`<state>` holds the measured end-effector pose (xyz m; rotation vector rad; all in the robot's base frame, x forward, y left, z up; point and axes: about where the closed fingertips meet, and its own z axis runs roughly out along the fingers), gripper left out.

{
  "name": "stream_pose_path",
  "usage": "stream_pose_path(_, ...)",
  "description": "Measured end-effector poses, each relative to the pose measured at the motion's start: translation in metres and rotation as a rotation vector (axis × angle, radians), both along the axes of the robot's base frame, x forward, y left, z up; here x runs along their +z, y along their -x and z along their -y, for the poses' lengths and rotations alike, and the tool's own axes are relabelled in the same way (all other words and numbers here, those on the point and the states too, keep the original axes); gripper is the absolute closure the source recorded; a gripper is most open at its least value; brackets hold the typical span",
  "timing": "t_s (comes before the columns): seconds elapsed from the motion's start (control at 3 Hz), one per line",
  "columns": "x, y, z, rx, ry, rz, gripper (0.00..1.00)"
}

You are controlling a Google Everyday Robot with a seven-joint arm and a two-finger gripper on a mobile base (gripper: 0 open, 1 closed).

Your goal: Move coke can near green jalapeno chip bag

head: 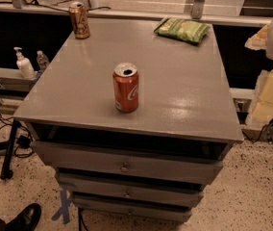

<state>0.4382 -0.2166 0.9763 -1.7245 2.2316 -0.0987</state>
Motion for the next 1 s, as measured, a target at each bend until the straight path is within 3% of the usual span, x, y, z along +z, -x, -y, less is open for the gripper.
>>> stream_pose_path(0.67,-0.001,-0.004,-0.005,0.023,-0.036,0.02,0.0)
stream_pose_path(1.0,-0.008,-0.012,-0.027,0.061,-0.104,0.041,0.0)
